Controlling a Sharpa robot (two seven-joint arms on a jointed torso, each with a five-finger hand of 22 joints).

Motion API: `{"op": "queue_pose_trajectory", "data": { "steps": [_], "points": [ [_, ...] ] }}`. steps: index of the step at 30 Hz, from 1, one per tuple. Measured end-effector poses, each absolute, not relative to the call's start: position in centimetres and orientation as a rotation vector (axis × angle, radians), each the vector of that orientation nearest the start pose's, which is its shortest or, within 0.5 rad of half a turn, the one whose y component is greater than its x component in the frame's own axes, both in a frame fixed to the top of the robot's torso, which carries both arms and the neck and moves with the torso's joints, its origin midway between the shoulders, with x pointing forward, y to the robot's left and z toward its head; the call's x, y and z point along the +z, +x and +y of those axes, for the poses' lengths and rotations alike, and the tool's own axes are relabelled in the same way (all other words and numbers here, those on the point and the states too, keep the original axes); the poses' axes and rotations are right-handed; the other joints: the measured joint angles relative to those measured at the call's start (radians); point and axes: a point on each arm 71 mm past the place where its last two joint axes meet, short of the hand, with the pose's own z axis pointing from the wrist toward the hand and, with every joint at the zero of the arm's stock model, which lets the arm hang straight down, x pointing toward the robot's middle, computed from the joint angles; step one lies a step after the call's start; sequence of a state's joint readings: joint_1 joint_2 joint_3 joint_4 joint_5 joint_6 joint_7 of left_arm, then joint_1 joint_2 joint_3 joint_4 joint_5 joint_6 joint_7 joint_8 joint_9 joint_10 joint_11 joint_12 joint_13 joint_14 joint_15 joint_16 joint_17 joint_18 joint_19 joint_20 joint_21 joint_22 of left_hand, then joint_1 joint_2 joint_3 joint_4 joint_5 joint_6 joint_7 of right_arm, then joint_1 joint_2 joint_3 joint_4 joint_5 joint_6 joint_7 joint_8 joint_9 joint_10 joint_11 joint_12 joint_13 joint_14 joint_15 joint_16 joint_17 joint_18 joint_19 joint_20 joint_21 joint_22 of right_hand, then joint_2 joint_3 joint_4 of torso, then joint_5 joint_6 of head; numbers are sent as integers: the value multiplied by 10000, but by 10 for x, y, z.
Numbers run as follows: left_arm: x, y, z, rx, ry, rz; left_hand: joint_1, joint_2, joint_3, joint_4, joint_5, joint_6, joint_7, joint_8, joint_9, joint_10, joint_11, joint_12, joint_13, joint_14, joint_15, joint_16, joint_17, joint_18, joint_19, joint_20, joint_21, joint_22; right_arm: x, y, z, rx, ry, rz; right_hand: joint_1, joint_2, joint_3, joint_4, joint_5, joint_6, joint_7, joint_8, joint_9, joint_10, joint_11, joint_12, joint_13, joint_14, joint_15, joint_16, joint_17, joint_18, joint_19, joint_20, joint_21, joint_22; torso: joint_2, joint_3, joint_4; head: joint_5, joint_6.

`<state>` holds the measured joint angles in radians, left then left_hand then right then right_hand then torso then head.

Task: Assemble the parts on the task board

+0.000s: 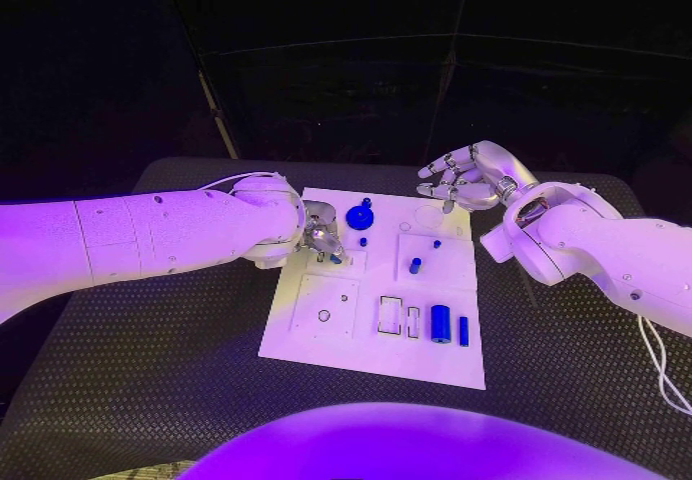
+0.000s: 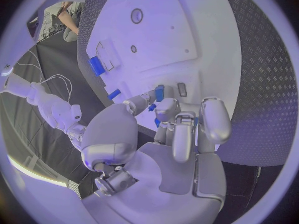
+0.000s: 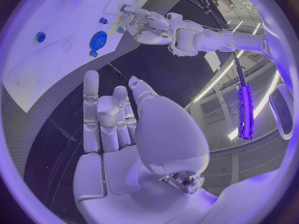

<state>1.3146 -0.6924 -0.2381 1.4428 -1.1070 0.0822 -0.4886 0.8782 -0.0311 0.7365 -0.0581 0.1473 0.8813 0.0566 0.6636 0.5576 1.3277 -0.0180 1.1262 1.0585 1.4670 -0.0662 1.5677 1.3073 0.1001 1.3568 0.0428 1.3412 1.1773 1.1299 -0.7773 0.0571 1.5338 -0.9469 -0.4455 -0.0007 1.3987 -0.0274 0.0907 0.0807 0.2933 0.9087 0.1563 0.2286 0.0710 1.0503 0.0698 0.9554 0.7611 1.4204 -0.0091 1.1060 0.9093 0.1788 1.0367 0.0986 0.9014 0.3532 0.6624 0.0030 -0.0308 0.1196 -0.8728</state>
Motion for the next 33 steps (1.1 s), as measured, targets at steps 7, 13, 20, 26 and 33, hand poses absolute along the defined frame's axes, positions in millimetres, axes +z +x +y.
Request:
{"op": "queue_pose_trajectory", "data": {
  "steps": [7,13,20,26,33],
  "points": [
    [-242,485,174,-3437,-56,23276,-185,16,-158,158,6,32,-32,38,-40,17,-17,0,0,0,0,0,0,0,34,-34,0,46,-177,486,-171,10312,3727,16137,0,0,9,9,0,0,0,0,0,0,0,0,1,0,0,0,0,0,0,0,0,0,-2,1,-6,-8,0],
    [-243,485,173,-3440,-80,23338,-392,44,-264,264,6,75,-65,41,-66,18,-19,0,2,0,0,0,0,0,34,-34,0,66,-177,486,-171,10310,3725,16154,0,0,9,9,37,0,0,36,0,0,0,0,1,0,0,0,1,1,0,0,0,1,-3,1,-8,-19,0],
    [-244,485,172,-3465,-80,23453,-565,82,-311,458,6,144,-65,-2,-103,18,-19,47,29,0,0,0,0,0,34,-34,0,84,-178,486,-172,10302,3727,16171,0,0,8,9,48,0,0,36,0,0,0,0,2,0,0,0,1,0,0,0,-39,-8,-3,1,-7,-27,0],
    [-245,485,171,-3478,-98,23513,-658,79,-341,488,6,144,-65,-2,-107,18,-19,47,29,0,1,0,0,-1,34,-34,0,83,-178,486,-172,10295,3730,16181,0,0,8,9,114,0,0,36,0,0,0,0,-12,0,0,0,2,0,0,0,-39,-8,-3,1,-5,-27,0],
    [-245,486,172,-3474,-146,23536,-785,48,-382,529,7,153,-63,-1,-139,17,-18,47,28,0,1,0,0,0,34,-34,0,82,-178,487,-172,10284,3734,16187,0,0,8,9,114,0,0,36,0,0,0,0,-25,0,0,-46,2,1,0,0,-39,-8,-2,2,0,-38,0]
  ]
}}
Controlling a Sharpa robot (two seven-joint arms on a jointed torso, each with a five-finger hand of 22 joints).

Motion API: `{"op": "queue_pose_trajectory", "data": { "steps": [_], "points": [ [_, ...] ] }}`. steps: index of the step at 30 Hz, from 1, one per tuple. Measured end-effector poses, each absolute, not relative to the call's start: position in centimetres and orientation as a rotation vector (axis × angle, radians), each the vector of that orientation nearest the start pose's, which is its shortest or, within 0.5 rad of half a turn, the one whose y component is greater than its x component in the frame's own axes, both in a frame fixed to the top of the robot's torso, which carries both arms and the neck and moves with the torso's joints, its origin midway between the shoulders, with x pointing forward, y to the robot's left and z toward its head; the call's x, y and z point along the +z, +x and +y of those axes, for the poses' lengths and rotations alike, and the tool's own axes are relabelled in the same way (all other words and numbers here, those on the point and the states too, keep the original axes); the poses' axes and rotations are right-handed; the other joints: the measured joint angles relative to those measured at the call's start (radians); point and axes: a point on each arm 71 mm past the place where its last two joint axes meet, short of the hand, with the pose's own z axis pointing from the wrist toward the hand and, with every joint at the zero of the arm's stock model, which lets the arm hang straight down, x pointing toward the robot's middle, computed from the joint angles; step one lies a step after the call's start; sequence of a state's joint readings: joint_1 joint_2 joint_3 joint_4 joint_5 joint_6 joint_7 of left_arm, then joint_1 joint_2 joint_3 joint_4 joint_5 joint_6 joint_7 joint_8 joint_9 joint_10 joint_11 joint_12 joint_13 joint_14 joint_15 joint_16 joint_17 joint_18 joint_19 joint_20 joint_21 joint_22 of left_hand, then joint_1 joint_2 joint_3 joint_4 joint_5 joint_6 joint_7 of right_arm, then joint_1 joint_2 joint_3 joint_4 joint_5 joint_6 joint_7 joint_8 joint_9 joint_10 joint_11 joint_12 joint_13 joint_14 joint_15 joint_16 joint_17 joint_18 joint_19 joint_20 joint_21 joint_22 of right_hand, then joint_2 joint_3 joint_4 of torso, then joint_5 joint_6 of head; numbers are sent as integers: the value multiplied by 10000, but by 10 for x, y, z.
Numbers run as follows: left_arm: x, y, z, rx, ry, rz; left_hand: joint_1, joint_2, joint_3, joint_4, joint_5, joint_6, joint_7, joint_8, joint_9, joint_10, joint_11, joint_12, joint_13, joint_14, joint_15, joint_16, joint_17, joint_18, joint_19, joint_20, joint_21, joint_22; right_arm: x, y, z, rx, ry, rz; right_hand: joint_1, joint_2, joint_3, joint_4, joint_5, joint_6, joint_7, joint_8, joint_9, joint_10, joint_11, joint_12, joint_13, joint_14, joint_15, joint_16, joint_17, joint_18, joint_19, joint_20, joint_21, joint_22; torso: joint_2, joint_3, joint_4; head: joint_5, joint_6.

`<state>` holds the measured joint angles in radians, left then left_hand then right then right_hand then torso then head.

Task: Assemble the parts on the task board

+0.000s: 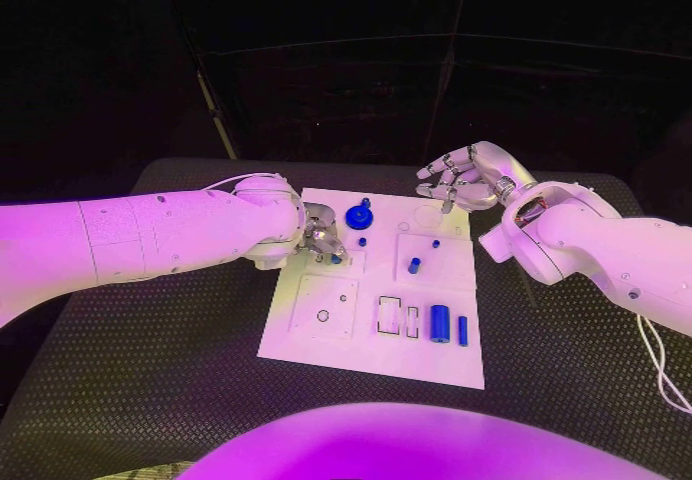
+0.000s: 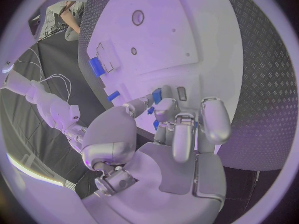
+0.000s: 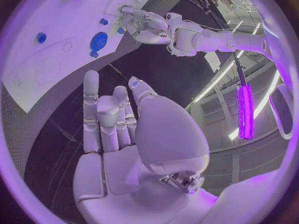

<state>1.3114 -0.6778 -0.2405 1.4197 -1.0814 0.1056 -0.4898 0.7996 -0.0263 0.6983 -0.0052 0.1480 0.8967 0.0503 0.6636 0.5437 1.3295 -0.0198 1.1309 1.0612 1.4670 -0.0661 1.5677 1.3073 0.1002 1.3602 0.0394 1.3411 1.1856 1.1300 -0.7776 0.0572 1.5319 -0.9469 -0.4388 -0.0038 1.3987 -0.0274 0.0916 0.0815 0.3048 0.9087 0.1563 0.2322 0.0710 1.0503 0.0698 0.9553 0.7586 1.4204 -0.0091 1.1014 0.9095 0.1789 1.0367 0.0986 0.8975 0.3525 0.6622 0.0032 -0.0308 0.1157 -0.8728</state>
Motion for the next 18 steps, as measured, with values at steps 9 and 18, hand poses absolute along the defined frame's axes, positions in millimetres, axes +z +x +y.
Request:
{"op": "queue_pose_trajectory", "data": {
  "steps": [9,18],
  "points": [
    [-245,486,174,-3446,-223,23536,-727,-301,-1115,659,-236,169,1,-49,-68,0,0,45,27,0,0,0,0,0,35,35,0,20,-178,487,-172,10273,3736,16194,-191,-191,-41,99,184,0,0,40,0,0,0,0,-54,0,0,-49,-11,-1,0,0,-60,-28,-2,-2,6,-15,0],
    [-245,485,178,-3443,-353,23467,-726,-299,-2433,1074,-666,171,-1,-49,-127,-1,1,81,52,0,0,0,0,-1,71,-1,0,89,-178,487,-173,10285,3738,16189,-356,-356,-228,286,439,-29,-29,41,0,0,0,41,-113,0,0,-69,-10,-2,38,34,-111,-63,-2,-8,6,-31,0]
  ]
}}
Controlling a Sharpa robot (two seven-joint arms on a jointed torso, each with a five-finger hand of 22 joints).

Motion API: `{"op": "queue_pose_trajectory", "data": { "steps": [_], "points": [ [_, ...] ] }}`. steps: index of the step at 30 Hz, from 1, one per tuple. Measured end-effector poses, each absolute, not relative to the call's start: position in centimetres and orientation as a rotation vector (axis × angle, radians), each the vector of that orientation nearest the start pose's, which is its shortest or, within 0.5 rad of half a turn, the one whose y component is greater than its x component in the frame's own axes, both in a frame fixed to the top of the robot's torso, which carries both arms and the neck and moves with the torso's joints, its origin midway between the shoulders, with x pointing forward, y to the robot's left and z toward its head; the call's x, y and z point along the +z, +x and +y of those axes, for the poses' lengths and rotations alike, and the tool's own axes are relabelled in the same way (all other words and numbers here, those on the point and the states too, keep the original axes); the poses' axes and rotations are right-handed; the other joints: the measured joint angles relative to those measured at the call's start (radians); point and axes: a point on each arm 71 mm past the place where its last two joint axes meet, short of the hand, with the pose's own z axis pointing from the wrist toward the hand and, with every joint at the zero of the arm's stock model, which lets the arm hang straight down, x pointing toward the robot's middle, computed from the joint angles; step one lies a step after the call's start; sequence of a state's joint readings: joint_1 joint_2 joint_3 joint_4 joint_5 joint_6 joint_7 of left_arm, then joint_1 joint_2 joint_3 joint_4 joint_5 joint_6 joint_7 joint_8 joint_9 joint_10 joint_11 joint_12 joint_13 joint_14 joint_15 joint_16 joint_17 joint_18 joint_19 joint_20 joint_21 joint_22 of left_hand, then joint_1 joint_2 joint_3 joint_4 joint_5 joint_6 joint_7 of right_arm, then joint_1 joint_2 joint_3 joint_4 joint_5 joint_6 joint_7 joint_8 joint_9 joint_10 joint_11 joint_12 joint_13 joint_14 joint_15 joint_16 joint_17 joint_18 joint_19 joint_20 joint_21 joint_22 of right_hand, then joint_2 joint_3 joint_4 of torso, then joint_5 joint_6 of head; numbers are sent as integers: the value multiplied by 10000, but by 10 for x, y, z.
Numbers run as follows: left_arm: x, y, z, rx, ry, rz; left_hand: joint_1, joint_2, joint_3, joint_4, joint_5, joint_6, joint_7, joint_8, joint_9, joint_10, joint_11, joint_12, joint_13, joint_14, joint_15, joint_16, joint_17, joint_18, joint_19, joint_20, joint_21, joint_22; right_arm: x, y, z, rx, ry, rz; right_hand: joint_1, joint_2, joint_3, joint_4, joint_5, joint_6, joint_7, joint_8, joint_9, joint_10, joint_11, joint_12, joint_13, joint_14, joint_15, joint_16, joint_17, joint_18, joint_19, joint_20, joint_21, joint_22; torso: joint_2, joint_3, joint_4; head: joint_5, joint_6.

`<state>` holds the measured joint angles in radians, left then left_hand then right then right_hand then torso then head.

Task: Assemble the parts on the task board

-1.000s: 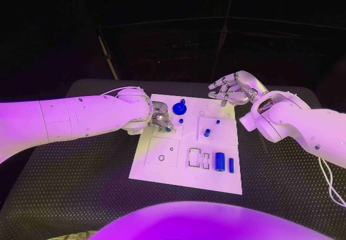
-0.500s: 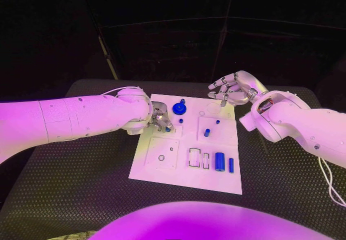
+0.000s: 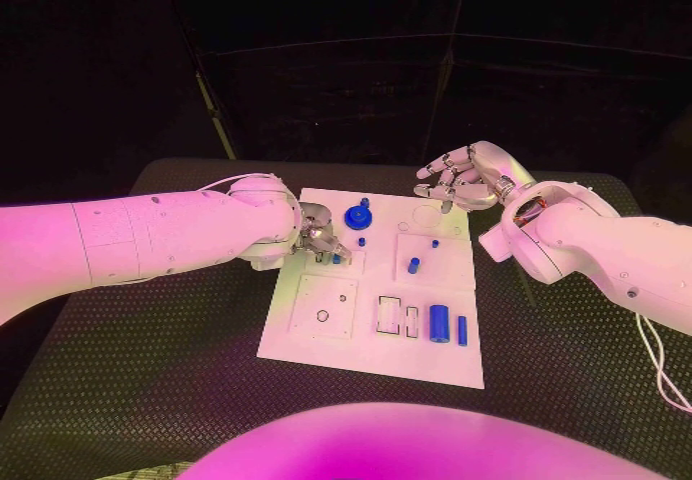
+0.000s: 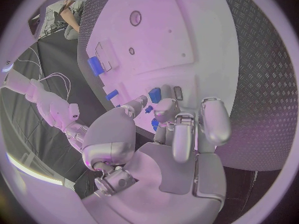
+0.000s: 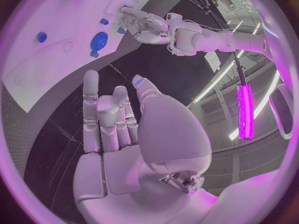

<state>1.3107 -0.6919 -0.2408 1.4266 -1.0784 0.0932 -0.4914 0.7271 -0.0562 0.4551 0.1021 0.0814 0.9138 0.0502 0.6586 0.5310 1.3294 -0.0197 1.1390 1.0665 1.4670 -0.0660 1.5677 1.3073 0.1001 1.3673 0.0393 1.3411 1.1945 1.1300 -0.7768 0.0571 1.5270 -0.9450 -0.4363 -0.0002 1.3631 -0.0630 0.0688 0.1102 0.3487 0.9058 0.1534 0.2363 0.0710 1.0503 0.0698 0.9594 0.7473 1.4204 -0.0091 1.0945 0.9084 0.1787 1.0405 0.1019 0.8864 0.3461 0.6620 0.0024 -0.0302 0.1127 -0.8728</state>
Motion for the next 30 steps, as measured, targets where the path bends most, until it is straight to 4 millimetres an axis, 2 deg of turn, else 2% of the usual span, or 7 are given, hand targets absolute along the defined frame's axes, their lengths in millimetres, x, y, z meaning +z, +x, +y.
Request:
{"op": "queue_pose_trajectory", "data": {
  "steps": [4,11,17,20,22,25,30],
  "points": [
    [-244,483,180,-3464,-411,23436,78,-64,-376,92,0,0,0,-40,-13,0,0,0,0,0,0,0,0,1,0,0,0,0,-178,488,-173,10292,3751,16184,0,0,-7,7,0,0,0,0,0,0,0,46,0,0,0,0,0,0,36,-36,0,-11,0,-2,0,0,0],
    [-234,483,185,-3482,-439,23272,421,6,-804,138,0,-1,0,-40,-36,-25,25,-76,-144,0,0,0,0,0,-1,1,-79,-165,-179,488,-173,10294,3771,16176,0,0,-7,6,0,0,0,0,0,0,0,47,1,0,0,0,1,0,36,-36,0,-10,3,-2,1,-18,0],
    [-200,492,189,-3501,-119,22968,745,0,-1428,292,0,-193,104,-160,-87,-310,93,-373,-447,0,0,0,0,2,-176,31,-345,-509,-179,489,-174,10268,3806,16168,0,0,-32,31,-54,0,0,0,0,0,0,46,-19,0,0,-48,1,1,35,-36,-38,-9,7,2,1,-24,-1],
    [-180,498,192,-3420,106,22901,1003,13,-1860,435,0,-496,208,-352,-184,-697,185,-831,-951,0,0,0,0,2,-343,90,-546,-774,-179,490,-175,10244,3826,16165,0,0,-32,30,-54,0,0,0,0,0,0,46,-19,0,0,-48,1,1,36,-36,-38,-9,8,8,-4,-28,0],
    [-164,505,195,-3276,216,22841,1213,37,-2136,556,0,-672,306,-486,-282,-922,245,-1105,-1267,-33,39,0,0,1,-379,125,-620,-864,-180,490,-175,10225,3844,16163,0,0,-32,31,-54,0,0,0,0,0,0,46,-19,0,0,-48,1,0,35,-36,-38,-9,8,13,-5,-32,0],
    [-147,519,204,-2947,127,22775,1396,109,-2398,688,0,-704,338,-534,-373,-968,287,-1159,-1366,-1,77,0,0,2,-379,126,-620,-870,-180,491,-175,10216,3859,16163,0,0,-32,30,-54,0,0,38,0,0,0,46,-19,0,0,-48,2,0,35,-36,-38,-18,5,26,-5,12,0],
    [-137,536,213,-2548,-145,22846,1670,221,-2945,1063,0,-704,338,-576,-503,-994,313,-1161,-1445,-1,77,0,0,0,-378,125,-620,-853,-180,492,-172,10260,3852,16169,0,0,-32,30,-50,1,0,38,0,0,0,46,-35,0,0,-48,2,1,35,-36,-38,-20,1,27,-18,75,27]
  ]
}}
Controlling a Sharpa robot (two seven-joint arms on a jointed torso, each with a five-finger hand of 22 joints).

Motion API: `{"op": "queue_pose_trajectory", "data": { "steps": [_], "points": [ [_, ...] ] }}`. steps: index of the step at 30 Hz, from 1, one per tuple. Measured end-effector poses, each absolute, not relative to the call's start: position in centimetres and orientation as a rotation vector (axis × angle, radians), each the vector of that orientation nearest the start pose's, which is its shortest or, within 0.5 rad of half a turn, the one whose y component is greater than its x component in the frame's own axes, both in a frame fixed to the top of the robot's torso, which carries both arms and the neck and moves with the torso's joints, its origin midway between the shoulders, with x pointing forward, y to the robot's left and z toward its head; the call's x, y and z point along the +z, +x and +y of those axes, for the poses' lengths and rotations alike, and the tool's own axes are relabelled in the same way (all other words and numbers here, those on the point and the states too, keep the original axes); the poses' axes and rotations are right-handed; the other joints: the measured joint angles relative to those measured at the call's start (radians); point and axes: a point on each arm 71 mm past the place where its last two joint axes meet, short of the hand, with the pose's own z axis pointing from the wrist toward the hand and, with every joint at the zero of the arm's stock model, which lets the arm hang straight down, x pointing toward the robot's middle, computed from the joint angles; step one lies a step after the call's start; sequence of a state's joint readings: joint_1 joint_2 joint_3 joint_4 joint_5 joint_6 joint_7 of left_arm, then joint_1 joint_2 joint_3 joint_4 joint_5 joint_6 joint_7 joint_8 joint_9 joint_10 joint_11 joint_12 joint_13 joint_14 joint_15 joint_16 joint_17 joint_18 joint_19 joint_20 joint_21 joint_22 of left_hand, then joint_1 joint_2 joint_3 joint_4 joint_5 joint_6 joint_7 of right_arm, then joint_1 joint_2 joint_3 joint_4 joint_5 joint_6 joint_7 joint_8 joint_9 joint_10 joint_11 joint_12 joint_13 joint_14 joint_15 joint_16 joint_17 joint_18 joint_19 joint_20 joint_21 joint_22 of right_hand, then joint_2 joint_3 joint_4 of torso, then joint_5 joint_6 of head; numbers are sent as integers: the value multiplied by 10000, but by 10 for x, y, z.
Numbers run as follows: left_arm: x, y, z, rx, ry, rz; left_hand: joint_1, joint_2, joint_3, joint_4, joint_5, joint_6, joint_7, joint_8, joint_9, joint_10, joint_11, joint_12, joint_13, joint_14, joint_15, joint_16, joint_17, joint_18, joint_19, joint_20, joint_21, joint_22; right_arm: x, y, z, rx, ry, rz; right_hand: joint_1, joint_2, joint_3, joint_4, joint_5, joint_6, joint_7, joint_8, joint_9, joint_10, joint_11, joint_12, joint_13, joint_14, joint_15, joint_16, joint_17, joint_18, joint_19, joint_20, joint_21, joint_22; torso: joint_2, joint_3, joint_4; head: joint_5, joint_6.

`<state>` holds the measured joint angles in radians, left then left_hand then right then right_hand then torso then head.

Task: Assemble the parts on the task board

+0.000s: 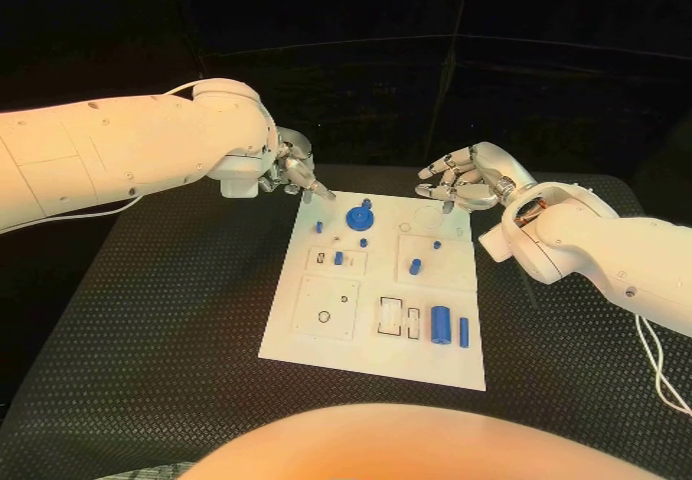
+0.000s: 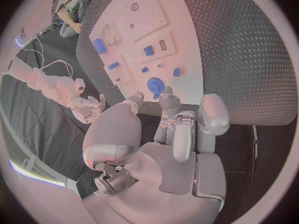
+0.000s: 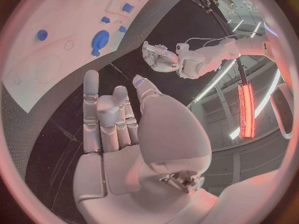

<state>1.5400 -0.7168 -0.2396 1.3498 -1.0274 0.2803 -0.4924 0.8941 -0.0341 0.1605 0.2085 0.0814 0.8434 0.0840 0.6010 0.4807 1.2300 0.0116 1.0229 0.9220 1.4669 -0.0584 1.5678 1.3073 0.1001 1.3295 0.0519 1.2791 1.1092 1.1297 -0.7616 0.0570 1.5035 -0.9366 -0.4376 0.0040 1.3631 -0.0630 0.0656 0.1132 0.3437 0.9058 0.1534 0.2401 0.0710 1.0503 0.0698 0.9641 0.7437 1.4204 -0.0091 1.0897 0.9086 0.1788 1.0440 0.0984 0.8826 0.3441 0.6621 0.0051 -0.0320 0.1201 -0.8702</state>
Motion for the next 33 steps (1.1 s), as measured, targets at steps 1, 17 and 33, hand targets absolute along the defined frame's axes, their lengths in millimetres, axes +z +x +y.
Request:
{"op": "queue_pose_trajectory", "data": {
  "steps": [1,17,33],
  "points": [
    [-136,538,213,-2504,-175,22873,133,17,-141,93,-34,0,0,0,-32,-9,9,-3,-16,0,0,0,0,1,0,0,0,6,-180,492,-172,10259,3854,16169,0,0,0,0,32,0,0,0,0,0,0,0,0,0,0,0,0,-1,0,0,0,-8,3,-5,-2,1,14],
    [-152,565,220,-1645,-626,23153,666,191,-737,468,-34,1,0,-1,-183,-9,9,43,-69,-33,32,0,0,2,8,68,-70,29,-180,492,-169,10316,3841,16177,0,0,0,-1,166,0,0,36,0,0,0,0,-19,0,0,0,29,-1,0,0,-38,-16,26,-35,0,61,58],
    [-187,569,219,-1238,-673,23480,754,278,-845,521,-34,1,0,-1,-208,-46,46,43,-103,4,68,0,0,2,8,67,-70,-8,-180,492,-166,10367,3831,16142,45,45,30,28,224,0,0,36,0,0,0,40,-17,0,0,0,47,-1,71,-2,-37,-19,66,-42,-41,131,77]
  ]
}}
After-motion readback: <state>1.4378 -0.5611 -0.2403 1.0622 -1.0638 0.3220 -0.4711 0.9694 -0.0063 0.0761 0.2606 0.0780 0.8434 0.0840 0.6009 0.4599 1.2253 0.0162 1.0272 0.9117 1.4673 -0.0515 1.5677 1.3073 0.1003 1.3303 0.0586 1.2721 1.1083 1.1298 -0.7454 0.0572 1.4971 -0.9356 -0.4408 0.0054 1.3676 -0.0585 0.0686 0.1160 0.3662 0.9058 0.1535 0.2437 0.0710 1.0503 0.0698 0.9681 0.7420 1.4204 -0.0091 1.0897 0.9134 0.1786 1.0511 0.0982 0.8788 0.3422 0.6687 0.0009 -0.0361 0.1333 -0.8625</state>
